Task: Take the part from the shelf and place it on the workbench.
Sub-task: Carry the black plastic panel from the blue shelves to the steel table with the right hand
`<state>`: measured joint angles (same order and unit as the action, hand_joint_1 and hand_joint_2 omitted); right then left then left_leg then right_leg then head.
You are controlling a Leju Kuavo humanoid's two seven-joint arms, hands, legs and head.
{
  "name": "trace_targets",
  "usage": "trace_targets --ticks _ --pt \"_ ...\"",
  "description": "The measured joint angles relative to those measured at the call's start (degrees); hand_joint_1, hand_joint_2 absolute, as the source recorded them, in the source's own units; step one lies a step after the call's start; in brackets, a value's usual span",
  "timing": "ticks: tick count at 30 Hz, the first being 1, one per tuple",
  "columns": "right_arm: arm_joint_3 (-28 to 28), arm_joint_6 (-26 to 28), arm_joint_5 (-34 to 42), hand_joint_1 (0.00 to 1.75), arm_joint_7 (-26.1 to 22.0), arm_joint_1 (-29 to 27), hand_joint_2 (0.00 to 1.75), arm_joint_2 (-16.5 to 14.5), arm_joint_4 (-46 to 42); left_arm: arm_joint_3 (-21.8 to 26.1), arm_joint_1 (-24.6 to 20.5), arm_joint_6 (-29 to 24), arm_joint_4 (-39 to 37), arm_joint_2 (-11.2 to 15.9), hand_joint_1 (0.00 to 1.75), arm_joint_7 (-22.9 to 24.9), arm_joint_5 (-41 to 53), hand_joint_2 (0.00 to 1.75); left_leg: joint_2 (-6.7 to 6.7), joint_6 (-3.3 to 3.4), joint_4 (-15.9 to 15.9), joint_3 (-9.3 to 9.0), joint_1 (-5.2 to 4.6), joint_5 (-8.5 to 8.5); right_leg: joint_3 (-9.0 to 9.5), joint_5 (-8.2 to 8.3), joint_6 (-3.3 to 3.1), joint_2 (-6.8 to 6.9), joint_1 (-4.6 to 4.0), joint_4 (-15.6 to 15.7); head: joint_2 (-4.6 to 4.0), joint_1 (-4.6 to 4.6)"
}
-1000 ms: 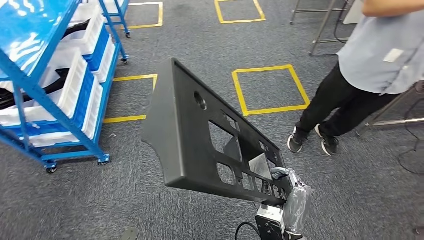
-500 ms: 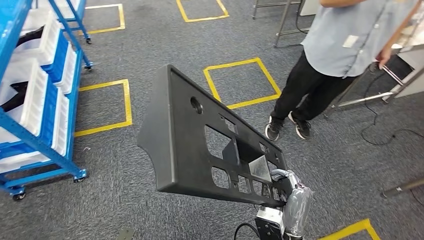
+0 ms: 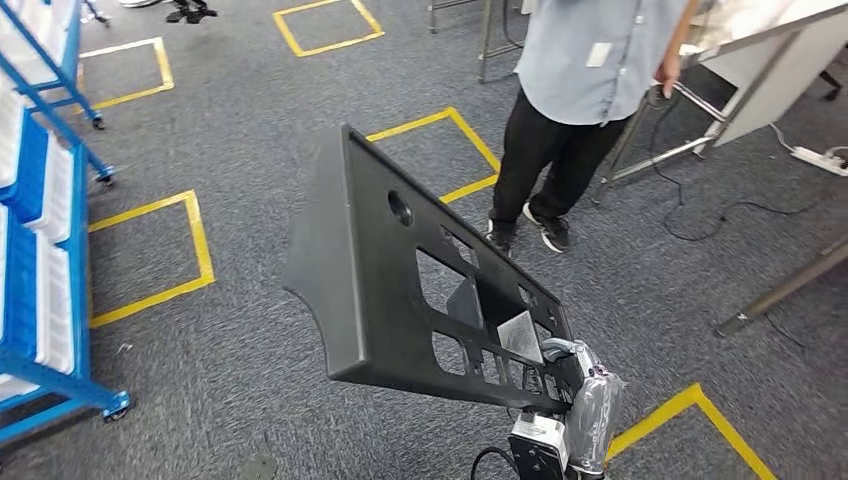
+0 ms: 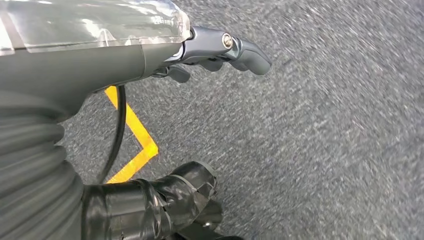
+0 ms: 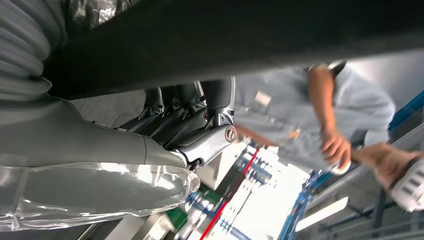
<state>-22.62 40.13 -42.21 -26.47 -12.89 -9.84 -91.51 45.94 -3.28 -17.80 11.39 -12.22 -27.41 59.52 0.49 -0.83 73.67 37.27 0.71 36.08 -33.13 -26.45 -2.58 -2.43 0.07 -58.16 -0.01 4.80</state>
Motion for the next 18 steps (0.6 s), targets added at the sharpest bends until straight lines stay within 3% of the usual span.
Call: trace_targets --ticks 2,4,6,8,10,12,14,15,16,18 --pt "0.0 0.0 0.0 1.75 0.0 0.0 1.75 0.0 0.1 0.0 0.0 0.0 0.0 0.0 0.0 0.0 0.0 1.75 -0.85 0.21 -6.0 -2.19 0.04 -4.41 0.0 -0.21 0.19 -1.74 0.07 -0.5 0.01 0.0" --pt "0.0 0.0 0.0 1.75 0.0 0.0 1.75 0.0 0.2 0.0 -0.1 0.0 0.0 0.0 0.0 0.0 0.0 1.75 -3.7 0.55 -13.0 -4.97 0.18 -7.32 -0.3 -0.46 0.64 -3.12 0.11 -1.1 0.01 0.01" --pt "0.0 0.0 0.0 1.75 0.0 0.0 1.75 0.0 0.2 0.0 -0.2 0.0 0.0 0.1 0.0 0.0 0.0 1.75 -5.2 0.94 -15.1 -5.77 0.12 -7.54 -0.79 -0.42 1.28 -4.2 0.23 -1.3 0.01 0.02" --pt "0.0 0.0 0.0 1.75 0.0 -0.1 1.75 0.0 0.2 0.0 -0.2 0.0 0.0 0.1 0.0 0.0 -0.1 1.75 -3.95 1.59 -15.5 -5.96 0.09 -7.93 -1.12 -0.28 2.01 -4.71 0.36 -1.3 0.01 0.02" --pt "0.0 0.0 0.0 1.75 0.0 -0.1 1.75 0.0 0.2 0.1 -0.2 0.0 0.0 0.1 0.0 0.0 -0.1 1.75 -2.51 2.41 -16.1 -6.16 0.26 -8.33 -2.14 -1.73 2.61 -2.16 0.24 -3.4 0.0 0.14" --pt "0.0 0.0 0.0 1.75 0.0 0.0 1.75 0.0 0.2 0.1 -0.1 0.0 0.0 0.1 0.0 0.0 -0.1 1.75 -0.99 2.84 -16.3 -6.19 0.23 -8.39 -5.16 -5.35 3.09 1.07 0.24 -9.8 -0.01 0.25" --pt "0.0 0.0 0.0 1.75 0.0 0.1 1.75 0.1 0.3 0.1 0.1 0.0 0.0 0.1 0.0 0.0 0.0 1.75 0.67 2.86 -16.2 -6.17 0.18 -8.25 -8.39 -7.8 3.45 1.9 0.47 -16.3 -0.01 0.25" --pt "0.0 0.0 0.0 1.75 0.0 0.0 1.75 0.1 0.3 0.1 0.1 0.1 0.0 0.1 0.0 0.0 0.0 1.75 1.5 2.81 -16.2 -6.21 0.17 -8.14 -8.71 -7.44 3.55 2.08 0.57 -16.9 0.0 0.25" --pt "0.0 0.0 -0.1 1.75 0.0 0.0 1.75 0.1 0.3 0.1 0.1 0.1 0.0 0.1 0.0 0.0 0.0 1.75 2.26 2.73 -16.2 -6.31 0.18 -8.03 -7.79 -6.03 3.57 2.36 0.64 -15.2 0.01 0.25" --pt "0.0 0.0 -0.3 1.75 0.0 0.0 1.75 0.1 0.3 0.1 0.0 0.1 0.0 0.1 0.0 0.0 0.1 1.75 3.51 2.44 -16.2 -6.72 0.13 -7.7 -3.44 -2.41 3.25 4.37 0.48 -7.1 0.01 0.25"
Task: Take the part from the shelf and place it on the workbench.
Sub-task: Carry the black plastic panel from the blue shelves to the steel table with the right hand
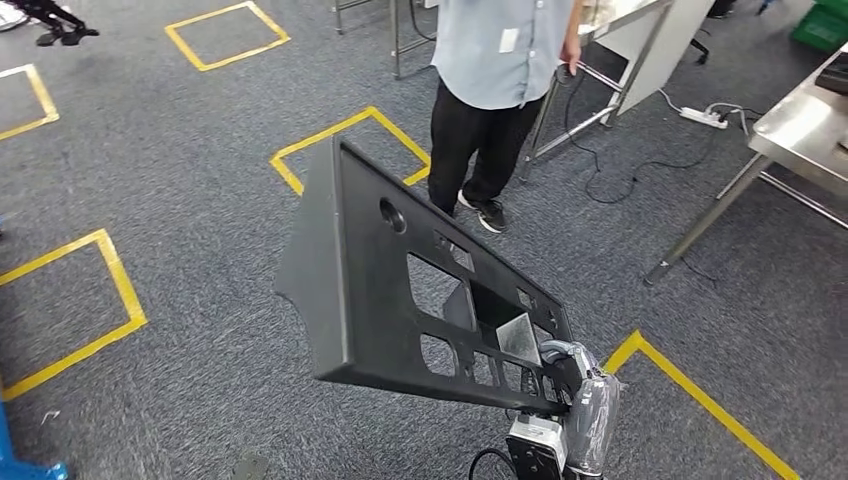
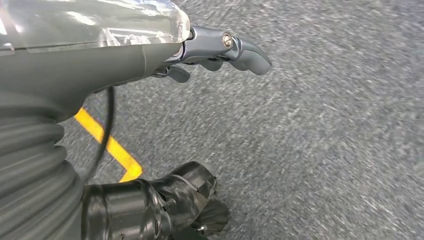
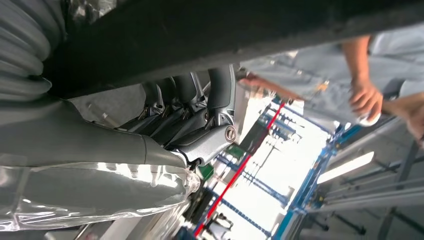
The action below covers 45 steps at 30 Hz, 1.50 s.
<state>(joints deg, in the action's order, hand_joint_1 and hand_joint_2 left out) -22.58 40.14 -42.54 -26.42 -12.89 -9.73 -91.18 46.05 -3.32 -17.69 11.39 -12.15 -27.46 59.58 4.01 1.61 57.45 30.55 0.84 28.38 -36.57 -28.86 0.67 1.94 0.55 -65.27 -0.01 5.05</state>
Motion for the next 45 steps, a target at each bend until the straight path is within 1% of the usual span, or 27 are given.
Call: trace_targets --ticks 2,3,5,6,8,9,11,12,13,14,16,18,20,21,23,25,27,28,29,31,33,36,37,40,42,43,45 --pt "0.0 0.0 -0.1 1.75 0.0 0.1 1.75 0.0 0.0 0.0 -0.1 0.0 0.0 0.0 0.0 0.0 0.0 1.75 0.98 -0.54 0.0 -0.42 -0.2 0.36 2.94 1.57 -0.71 1.81 -0.54 5.7 0.0 -0.02" --pt "0.0 0.0 -0.1 1.75 0.0 0.1 1.75 0.0 0.0 0.0 -0.1 0.0 0.0 0.0 0.0 0.0 0.0 1.75 1.46 -0.85 0.0 -0.58 -0.28 0.49 3.2 1.45 -1.04 1.98 -0.81 6.4 -0.01 -0.02" --pt "0.0 0.0 -0.1 1.75 0.1 0.1 1.75 0.0 0.0 0.0 -0.2 0.0 0.0 -0.1 0.0 -0.1 0.0 1.75 2.34 -1.49 -0.1 -0.92 -0.28 0.75 3.17 1.64 -1.68 0.65 -0.76 6.6 -0.01 -0.04" --pt "0.0 0.0 -0.1 1.75 0.1 0.0 1.75 0.0 0.0 0.0 -0.2 0.0 0.0 -0.1 0.0 -0.1 0.0 1.75 1.87 -1.81 0.2 -0.97 -0.22 1.18 3.35 1.79 -2.02 0.02 -0.58 6.9 -0.01 -0.06" --pt "-0.1 0.0 -0.1 1.75 0.1 0.1 1.75 0.0 0.0 0.0 -0.3 0.0 0.0 -0.1 0.0 -0.1 0.1 1.75 -0.75 -2.25 4.1 0.6 -0.09 3.83 3.74 2.16 -2.74 -1.2 -0.16 7.5 0.01 -0.13" --pt "-0.2 0.0 -0.1 1.75 0.1 0.1 1.75 0.0 0.0 0.0 -0.2 0.0 0.0 -0.1 0.0 -0.2 0.1 1.75 -2.26 -2.35 7.8 2.29 -0.06 5.73 3.76 2.2 -2.93 -1.8 -0.2 7.6 0.0 -0.16" --pt "-0.3 0.0 -0.1 1.75 0.1 0.2 1.75 0.0 0.0 0.0 -0.1 0.0 0.0 -0.1 0.0 -0.2 0.1 1.75 -3.38 -2.45 15.1 6.02 -0.05 8.34 3.73 2.18 -3.13 -3.28 -0.29 7.5 -0.01 -0.21" --pt "-0.3 0.0 -0.1 1.75 0.1 0.1 1.75 0.0 0.0 0.0 0.0 0.0 0.0 -0.1 0.0 -0.1 0.1 1.75 -3.49 -2.45 16.5 6.97 -0.05 8.09 3.74 2.15 -3.13 -4.1 -0.32 7.4 -0.01 -0.21" --pt "-0.3 0.0 -0.1 1.75 0.2 0.1 1.75 0.0 0.0 0.0 0.1 0.0 0.0 0.0 0.0 -0.1 0.1 1.75 -3.55 -2.4 15.5 6.86 -0.05 6.65 3.76 2.08 -3.11 -4.95 -0.33 7.2 -0.01 -0.22" --pt "-0.3 0.0 -0.1 1.75 0.2 0.1 1.75 0.0 0.0 0.0 0.1 0.0 0.0 0.0 0.0 -0.2 0.1 1.75 -3.86 -2.28 12.4 5.75 -0.04 4.34 3.77 1.96 -3.03 -5.79 -0.32 7.0 -0.01 -0.22" --pt "-0.4 0.0 -0.1 1.75 0.2 0.2 1.75 0.0 0.0 0.0 0.0 0.0 0.0 0.0 0.0 -0.2 0.1 1.75 -6.42 -1.9 4.8 2.75 0.09 0.62 3.58 1.63 -2.69 -7.23 -0.28 6.3 -0.01 -0.21" --pt "-0.5 0.0 -0.1 1.75 0.3 0.2 1.75 0.0 0.1 0.0 0.0 0.1 0.0 0.0 0.0 -0.2 0.1 1.75 -8.58 -1.56 1.2 1.32 0.1 -0.24 3.08 1.56 -2.06 -8.41 -0.12 5.9 0.0 -0.2" --pt "-0.6 0.0 -0.1 1.75 0.3 0.2 1.75 0.0 0.1 0.0 -0.1 0.1 0.0 0.0 0.0 -0.2 0.1 1.75 -7.98 -1.14 0.9 1.14 0.05 -0.33 2.69 1.8 -1.3 -9.57 0.04 6.0 0.0 -0.2" --pt "-0.6 0.0 -0.1 1.75 0.3 0.1 1.75 0.1 0.1 0.0 -0.1 0.1 0.0 0.0 0.0 -0.2 0.1 1.75 -7.31 -0.82 0.6 1.01 0.14 -0.52 2.54 1.71 -0.99 -9.22 0.02 5.9 -0.01 -0.19" --pt "-0.6 0.0 -0.2 1.75 0.3 0.3 1.75 0.2 0.1 0.0 -0.2 0.2 0.0 0.0 0.0 -0.3 0.1 1.75 -5.8 -0.06 -0.1 0.74 0.42 -0.9 1.12 -0.06 -0.5 -6.37 -0.19 3.0 -0.01 0.03" --pt "-0.8 0.0 -0.2 1.75 0.3 0.5 1.75 0.3 0.2 0.0 -0.1 0.3 0.0 0.0 0.0 -0.5 0.1 1.75 -4.21 0.34 -0.2 0.68 0.36 -0.9 -2.31 -3.52 -0.1 -3.23 -0.08 -3.8 -0.01 0.25" --pt "-0.9 0.0 -0.1 1.75 0.5 0.5 1.75 0.4 0.4 0.0 0.1 0.4 0.0 0.0 0.0 -0.6 0.1 1.75 -2.56 0.31 -0.2 0.65 0.32 -0.71 -5.21 -5.06 0.31 -2.46 0.24 -9.2 -0.01 0.25" --pt "-0.9 0.0 -0.1 1.75 0.5 0.5 1.75 0.4 0.4 0.0 0.1 0.4 0.0 0.0 0.0 -0.6 0.1 1.75 -1.79 0.23 -0.2 0.59 0.33 -0.59 -5.21 -4.25 0.45 -2.25 0.41 -9.0 -0.01 0.25" --pt "-0.9 0.0 -0.1 1.75 0.6 0.5 1.75 0.5 0.5 0.0 0.0 0.4 0.0 0.0 0.0 -0.7 0.1 1.75 -1.06 0.1 -0.1 0.44 0.34 -0.44 -3.92 -2.47 0.52 -1.82 0.55 -6.5 0.0 0.25" --pt "-0.9 0.0 -0.1 1.75 0.6 0.6 1.75 0.5 0.5 0.0 0.0 0.4 0.0 -0.1 0.0 -0.7 0.1 1.75 0.15 -0.36 0.0 -0.03 0.24 0.01 0.35 1.01 0.37 0.3 0.45 1.6 -0.01 0.26" --pt "-0.9 0.0 -0.1 1.75 0.6 0.6 1.75 0.5 0.5 0.0 -0.1 0.4 0.0 0.0 0.0 -0.8 0.1 1.75 1.02 -1.02 0.0 -0.46 0.0 0.42 2.56 2.0 -0.08 1.67 0.04 6.0 -0.01 0.23" --pt "-1.0 0.0 -0.1 1.75 0.6 0.6 1.75 0.5 0.5 0.0 -0.3 0.4 0.0 0.0 0.0 -0.8 0.1 1.75 2.1 -2.01 -0.1 -1.03 0.05 0.87 2.59 1.91 -1.01 0.28 -0.16 6.4 -0.01 0.2" --pt "-1.0 0.0 -0.1 1.75 0.6 0.6 1.75 0.5 0.5 0.0 -0.4 0.5 0.0 -0.1 0.0 -0.9 0.1 1.75 1.48 -2.27 0.6 -0.92 0.17 1.51 2.73 2.02 -1.41 -0.29 -0.03 6.7 -0.01 0.19" --pt "-1.3 0.0 -0.1 1.75 0.6 0.9 1.75 0.5 0.5 0.0 -0.3 0.6 0.0 -0.1 0.0 -1.0 0.1 1.75 -2.4 -2.63 9.1 2.9 0.43 6.48 2.95 2.24 -2.36 -2.03 0.23 7.0 -0.01 0.07" --pt "-1.4 0.0 -0.1 1.75 0.7 0.9 1.75 0.5 0.6 0.0 -0.1 0.6 0.0 0.0 0.0 -1.0 0.1 1.75 -3.37 -2.67 15.6 6.29 0.43 8.59 2.93 2.2 -2.53 -3.53 0.08 6.9 -0.01 0.04" --pt "-1.4 0.0 -0.1 1.75 0.8 0.9 1.75 0.5 0.6 0.0 0.0 0.7 0.0 0.0 0.0 -1.0 0.1 1.75 -3.49 -2.61 16.2 6.87 0.42 7.95 2.94 2.15 -2.56 -4.37 0.02 6.8 -0.01 0.04" --pt "-1.4 0.0 -0.1 1.75 0.8 0.9 1.75 0.5 0.7 0.0 0.0 0.7 0.0 0.0 0.0 -1.1 0.1 1.75 -4.12 -2.25 11.1 5.07 0.42 3.83 3.03 2.02 -2.5 -6.09 -0.04 6.5 -0.01 0.04"
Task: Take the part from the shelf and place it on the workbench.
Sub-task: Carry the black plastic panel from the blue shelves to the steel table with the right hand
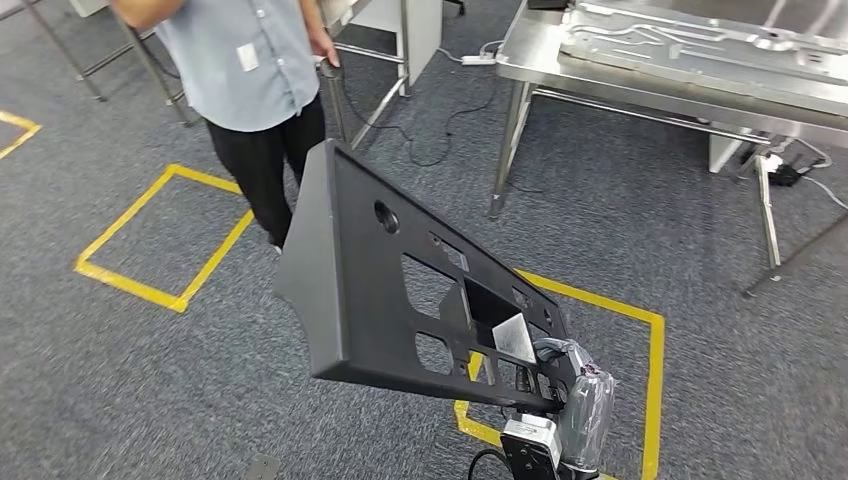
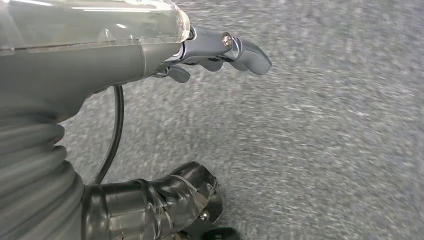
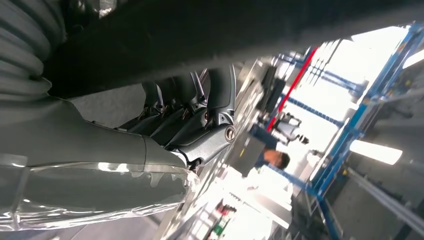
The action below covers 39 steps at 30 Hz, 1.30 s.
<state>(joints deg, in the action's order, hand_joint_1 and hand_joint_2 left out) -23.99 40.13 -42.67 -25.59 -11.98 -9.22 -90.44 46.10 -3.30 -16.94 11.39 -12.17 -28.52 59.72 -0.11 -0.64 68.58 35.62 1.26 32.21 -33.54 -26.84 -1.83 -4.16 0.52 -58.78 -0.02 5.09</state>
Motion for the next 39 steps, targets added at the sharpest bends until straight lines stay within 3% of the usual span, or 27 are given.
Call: trace_targets --ticks 2,4,6,8,10,12,13,14,17,19,21,23,24,26,28,29,30,32,33,34,37,39 --pt "-0.1 0.0 0.0 1.75 0.0 0.0 1.75 0.0 0.0 0.0 0.0 0.0 0.0 0.1 0.0 -0.1 0.0 1.75 -2.73 0.55 -7.3 -2.87 0.03 -3.28 -0.08 -0.17 0.34 -1.47 -0.01 -0.3 0.01 0.02" --pt "-0.1 0.0 0.0 1.75 0.1 0.1 1.75 0.0 0.1 0.0 -0.1 0.1 0.0 0.1 0.0 -0.1 0.0 1.75 -4.42 0.88 -10.2 -4.0 -0.15 -3.8 -0.45 -0.15 1.09 -2.66 0.24 -0.5 0.01 0.01" --pt "-0.1 0.0 0.0 1.75 0.1 0.0 1.75 0.0 0.1 0.0 -0.1 0.2 0.0 0.1 0.0 -0.1 0.0 1.75 -3.36 1.26 -10.7 -4.33 -0.2 -4.07 -0.74 -0.01 1.9 -3.4 0.49 -0.4 0.01 -0.02" --pt "-0.1 0.0 -0.1 1.75 0.1 0.1 1.75 0.1 0.0 0.0 -0.2 0.2 0.0 0.1 0.0 -0.1 0.1 1.75 -2.04 1.96 -11.4 -4.72 0.09 -4.52 -1.69 -1.11 2.37 -1.04 0.25 -2.1 0.01 0.11" --pt "-0.1 0.0 -0.1 1.75 0.1 0.2 1.75 0.2 0.0 0.0 -0.1 0.2 0.0 0.1 0.0 -0.1 0.2 1.75 -0.59 2.45 -11.7 -4.91 0.12 -4.62 -4.8 -4.3 2.73 2.43 0.15 -8.2 0.01 0.3" --pt "-0.1 0.0 -0.1 1.75 0.1 0.2 1.75 0.3 0.1 0.0 0.0 0.3 0.0 0.1 0.0 -0.1 0.3 1.75 0.9 2.53 -11.7 -4.95 0.04 -4.42 -8.44 -6.77 3.17 3.5 0.44 -15.0 0.01 0.37" --pt "-0.1 0.0 -0.1 1.75 0.1 0.2 1.75 0.3 0.1 0.0 0.1 0.3 0.0 0.1 0.0 -0.1 0.3 1.75 1.62 2.46 -11.7 -5.03 0.04 -4.27 -9.13 -6.55 3.35 3.68 0.6 -16.1 0.01 0.36" --pt "-0.1 0.0 -0.1 1.75 0.1 0.2 1.75 0.4 0.1 0.0 0.1 0.3 0.0 0.1 0.0 -0.1 0.3 1.75 2.29 2.35 -11.7 -5.2 0.07 -4.08 -8.56 -5.24 3.47 3.94 0.73 -14.9 0.01 0.37" --pt "-0.1 0.0 -0.2 1.75 0.1 0.2 1.75 0.4 0.1 0.0 0.0 0.3 0.0 0.1 0.0 -0.1 0.3 1.75 3.87 1.58 -11.5 -6.05 -0.01 -3.21 -2.64 -0.26 3.23 6.59 0.6 -3.7 0.01 0.36" --pt "-0.1 0.0 -0.2 1.75 0.1 0.3 1.75 0.4 0.1 0.0 -0.1 0.3 0.0 0.1 0.0 -0.1 0.3 1.75 4.59 0.93 -11.5 -6.42 -0.31 -2.72 -0.91 0.07 2.63 7.64 0.15 -0.5 0.01 0.31" --pt "-0.1 0.0 -0.2 1.75 0.1 0.2 1.75 0.4 0.1 0.0 -0.2 0.3 0.0 0.1 0.0 -0.1 0.3 1.75 5.25 0.35 -11.6 -6.87 -0.4 -2.48 -0.87 -0.04 1.97 6.75 -0.01 -0.4 0.02 0.28" --pt "-0.1 0.0 -0.6 1.75 0.1 0.2 1.75 0.4 0.1 0.0 -0.3 0.3 0.0 0.1 0.0 -0.2 0.3 1.75 4.2 -0.17 -10.5 -6.75 -0.17 -1.45 -0.65 0.03 1.29 6.06 0.18 -0.1 0.01 0.28" --pt "-0.1 0.0 -0.8 1.75 0.2 0.3 1.75 0.4 0.1 0.0 -0.4 0.3 0.0 0.1 0.0 -0.2 0.4 1.75 3.09 -0.32 -8.5 -5.85 -0.06 -0.2 -0.52 0.07 0.91 5.78 0.32 0.1 0.01 0.27" --pt "-0.3 0.0 -1.1 1.75 0.3 0.4 1.75 0.4 0.1 0.0 -0.3 0.3 0.0 0.1 0.0 -0.1 0.4 1.75 1.08 -0.41 -1.4 -2.15 0.0 3.25 -0.41 -0.02 0.38 5.24 0.26 0.2 0.0 0.27" --pt "-0.7 0.0 -1.1 1.75 0.7 0.5 1.75 0.4 0.3 0.0 -0.1 0.4 0.0 0.1 0.0 -0.1 0.4 1.75 0.62 -0.39 4.6 1.41 -0.04 4.67 -0.3 -0.17 0.11 4.54 0.05 0.1 -0.01 0.26" --pt "-0.8 0.0 -1.1 1.75 0.9 0.6 1.75 0.5 0.4 0.0 0.0 0.4 0.0 0.1 0.0 -0.1 0.4 1.75 0.61 -0.3 4.8 1.92 -0.04 3.67 -0.19 -0.26 0.06 4.17 -0.04 0.0 0.0 0.26" --pt "-1.0 0.0 -1.1 1.75 1.0 0.6 1.75 0.5 0.5 0.0 0.0 0.4 0.0 0.1 0.0 -0.1 0.4 1.75 0.59 -0.12 2.7 1.34 -0.05 1.63 -0.02 -0.37 0.07 3.8 -0.11 0.0 0.0 0.26" --pt "-1.2 0.0 -1.0 1.75 1.1 0.8 1.75 0.5 0.7 0.0 0.0 0.4 0.0 0.1 0.0 -0.1 0.4 1.75 0.45 0.46 -4.7 -1.5 -0.17 -2.72 0.34 -0.67 0.31 3.3 -0.24 -0.2 0.0 0.28" --pt "-1.2 0.0 -1.2 1.75 1.2 0.9 1.75 0.5 0.7 0.0 -0.1 0.4 0.0 0.1 0.0 -0.2 0.4 1.75 0.35 0.73 -7.6 -2.72 -0.3 -3.88 0.36 -0.8 0.55 3.13 -0.31 -0.4 0.0 0.28" --pt "-1.3 0.0 -1.5 1.75 1.2 0.9 1.75 0.5 0.7 0.0 -0.2 0.5 0.0 0.2 0.0 -0.2 0.4 1.75 0.25 0.94 -9.3 -3.37 -0.47 -4.27 0.29 -0.86 0.85 3.05 -0.34 -0.4 0.0 0.29" --pt "-1.3 0.0 -4.1 1.75 1.7 1.1 1.75 0.6 0.7 0.1 -0.2 1.4 0.0 0.2 0.0 -0.9 0.5 1.75 0.2 1.49 -10.4 -3.65 -0.53 -4.42 0.1 -0.84 1.78 3.02 -0.25 -0.5 0.01 0.28" --pt "-1.3 0.0 -5.9 1.75 2.1 1.2 1.75 0.8 0.8 0.1 -0.2 2.2 0.0 0.2 0.0 -1.6 0.5 1.75 0.28 2.12 -11.0 -3.88 -0.21 -4.85 -0.79 -2.46 2.4 3.28 -0.2 -2.7 0.01 0.36"
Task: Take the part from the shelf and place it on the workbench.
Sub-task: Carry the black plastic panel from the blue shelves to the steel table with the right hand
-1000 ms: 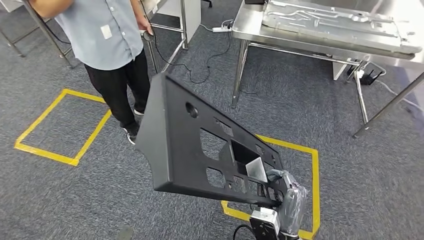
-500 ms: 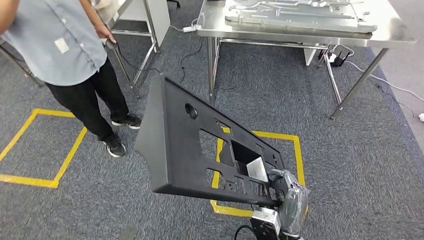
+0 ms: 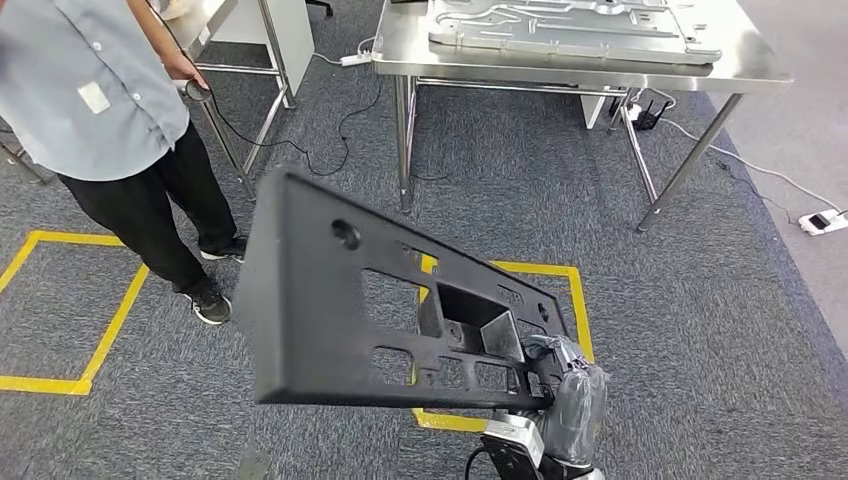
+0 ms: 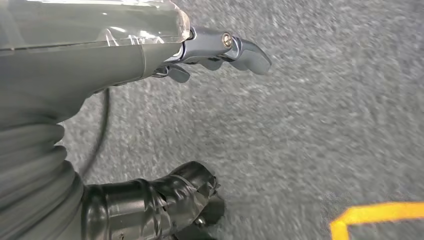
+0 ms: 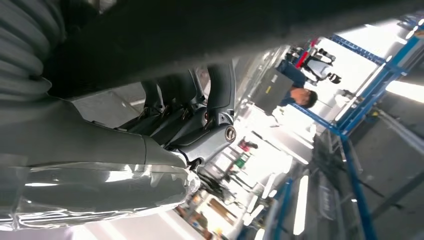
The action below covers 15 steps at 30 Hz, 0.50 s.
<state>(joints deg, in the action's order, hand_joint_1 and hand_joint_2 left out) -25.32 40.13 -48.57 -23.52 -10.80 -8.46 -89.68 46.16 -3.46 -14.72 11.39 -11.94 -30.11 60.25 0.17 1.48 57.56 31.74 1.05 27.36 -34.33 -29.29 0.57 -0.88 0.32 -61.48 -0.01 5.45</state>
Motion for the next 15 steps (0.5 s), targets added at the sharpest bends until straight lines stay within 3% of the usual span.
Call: trace_targets --ticks 3,4,5,6,8,9,11,13,15 --pt "-0.1 0.0 -0.4 1.75 0.2 0.1 1.75 0.2 0.3 0.0 0.0 0.9 0.0 0.0 0.0 -0.7 0.0 1.75 0.17 0.32 -0.2 0.0 0.06 -0.14 -4.82 -5.08 0.83 0.29 0.34 -10.2 0.01 0.05" --pt "-0.1 0.0 -0.3 1.75 0.2 0.1 1.75 0.3 0.5 0.0 0.0 1.0 0.0 0.1 0.0 -0.8 0.0 1.75 0.24 0.31 -0.1 0.0 0.06 -0.09 -6.12 -5.71 1.01 0.33 0.46 -12.7 0.0 0.06" --pt "-0.1 0.0 -0.2 1.75 0.2 0.1 1.75 0.3 0.7 0.0 0.1 1.1 0.0 0.1 0.0 -0.9 0.0 1.75 0.28 0.26 -0.1 -0.04 0.07 -0.01 -6.46 -5.2 1.13 0.41 0.59 -13.3 0.0 0.05" --pt "-0.1 0.0 -0.2 1.75 0.2 0.1 1.75 0.4 0.8 0.0 0.1 1.2 0.0 0.1 0.0 -1.0 0.0 1.75 0.28 0.16 -0.1 -0.13 0.1 0.16 -5.62 -3.62 1.18 0.51 0.73 -11.5 -0.01 0.05" --pt "-0.2 0.0 -0.2 1.75 0.1 0.2 1.75 0.4 0.9 0.0 0.1 1.3 0.0 0.1 0.0 -1.2 0.2 1.75 0.25 -0.24 0.0 -0.44 0.12 0.62 -1.76 0.11 1.11 0.88 0.91 -3.9 0.01 0.06" --pt "-0.3 0.0 -0.2 1.75 0.1 0.2 1.75 0.4 1.0 0.0 0.1 1.3 0.0 0.1 0.0 -1.2 0.2 1.75 0.25 -0.57 0.1 -0.52 0.04 0.93 -0.11 1.0 0.89 1.02 0.83 -0.6 0.01 0.05" --pt "-0.4 0.0 -0.1 1.75 0.0 0.2 1.75 0.4 1.0 0.0 0.1 1.4 0.0 0.2 0.0 -1.3 0.3 1.75 0.29 -1.31 0.1 -0.65 -0.15 1.37 1.28 0.76 0.19 1.14 0.48 2.2 0.0 0.01" --pt "-0.4 0.0 0.2 1.75 -0.1 0.2 1.75 0.4 1.0 0.0 0.0 1.5 0.0 0.2 0.0 -1.4 0.3 1.75 0.4 -2.02 -0.1 -1.06 -0.11 1.73 1.66 0.49 -0.67 0.98 0.4 2.6 0.0 -0.03" --pt "-0.5 0.0 0.5 1.75 -0.2 0.2 1.75 0.4 1.0 0.0 -0.1 1.5 0.0 0.2 0.0 -1.4 0.3 1.75 0.4 -2.52 1.8 -0.65 0.03 2.72 2.67 0.27 -1.53 0.88 0.54 3.1 0.01 -0.1"
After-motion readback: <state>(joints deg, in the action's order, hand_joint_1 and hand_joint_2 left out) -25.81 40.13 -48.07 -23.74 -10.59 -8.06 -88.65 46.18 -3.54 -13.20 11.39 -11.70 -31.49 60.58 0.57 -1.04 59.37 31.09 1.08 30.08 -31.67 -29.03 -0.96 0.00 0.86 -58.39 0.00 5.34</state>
